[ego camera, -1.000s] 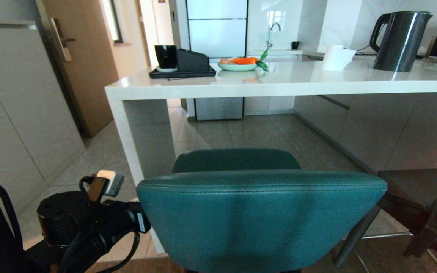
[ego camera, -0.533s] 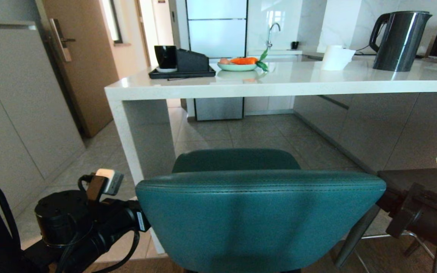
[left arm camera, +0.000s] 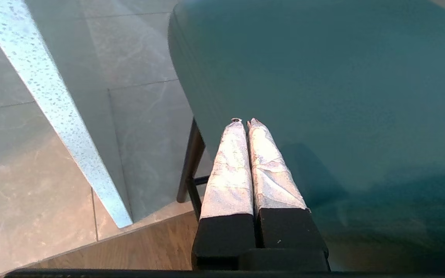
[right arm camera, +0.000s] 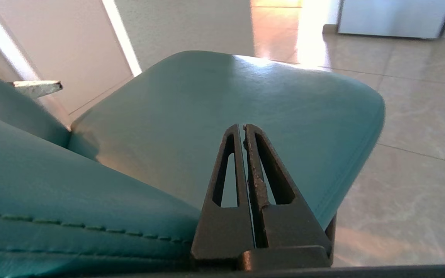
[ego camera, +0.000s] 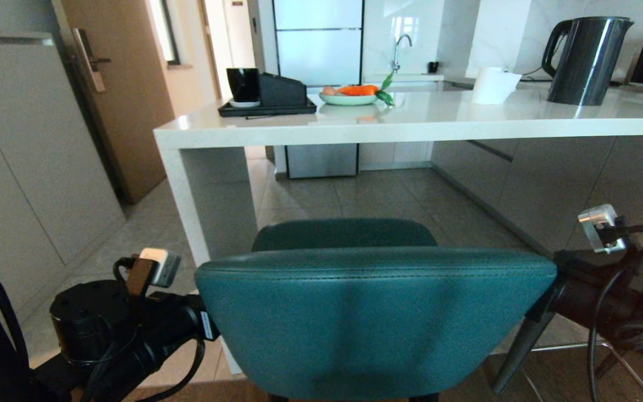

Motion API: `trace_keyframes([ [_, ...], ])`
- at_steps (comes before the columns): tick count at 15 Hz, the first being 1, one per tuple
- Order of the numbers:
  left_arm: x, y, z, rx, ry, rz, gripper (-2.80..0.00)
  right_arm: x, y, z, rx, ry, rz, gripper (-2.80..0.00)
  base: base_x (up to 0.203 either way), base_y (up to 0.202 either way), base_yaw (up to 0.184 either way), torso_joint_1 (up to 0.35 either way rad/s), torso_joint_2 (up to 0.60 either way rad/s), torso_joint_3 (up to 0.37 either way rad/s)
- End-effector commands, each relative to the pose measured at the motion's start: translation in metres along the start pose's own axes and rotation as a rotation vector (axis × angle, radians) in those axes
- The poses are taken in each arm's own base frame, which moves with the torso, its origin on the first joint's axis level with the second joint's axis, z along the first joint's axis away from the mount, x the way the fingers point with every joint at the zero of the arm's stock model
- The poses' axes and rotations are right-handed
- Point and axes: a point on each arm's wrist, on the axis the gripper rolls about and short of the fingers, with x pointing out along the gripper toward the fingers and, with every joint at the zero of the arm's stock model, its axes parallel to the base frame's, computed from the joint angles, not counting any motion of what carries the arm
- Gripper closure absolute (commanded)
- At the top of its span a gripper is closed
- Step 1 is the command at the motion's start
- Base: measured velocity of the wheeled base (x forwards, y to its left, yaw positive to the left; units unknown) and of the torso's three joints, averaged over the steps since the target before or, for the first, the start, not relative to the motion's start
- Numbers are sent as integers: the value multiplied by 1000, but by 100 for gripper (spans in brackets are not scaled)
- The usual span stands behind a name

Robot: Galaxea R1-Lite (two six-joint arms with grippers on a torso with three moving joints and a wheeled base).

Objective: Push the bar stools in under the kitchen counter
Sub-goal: Push the blue chair back under the dining table

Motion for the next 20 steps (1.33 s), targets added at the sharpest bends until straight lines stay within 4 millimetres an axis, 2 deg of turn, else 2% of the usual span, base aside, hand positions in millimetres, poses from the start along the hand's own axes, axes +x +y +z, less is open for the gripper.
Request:
trace_keyframes([
  [1,-2,-3,2,-1,-12,-13,0,13,-1,-4,5,10,24,0,0,0,0,0,0,0],
  [5,-3,-3,2,-1,-11,-13,0,28,-3,-2,-1,2,39,0,0,0,0,0,0,0],
  [14,1,-2,0,-2,-5,-9,0,60,-32,-7,-10,-2,10,0,0,0,0,0,0,0],
  [20,23,-2,4,0,-42,-8,0,53,-28,-8,-12,-4,8,0,0,0,0,0,0,0],
])
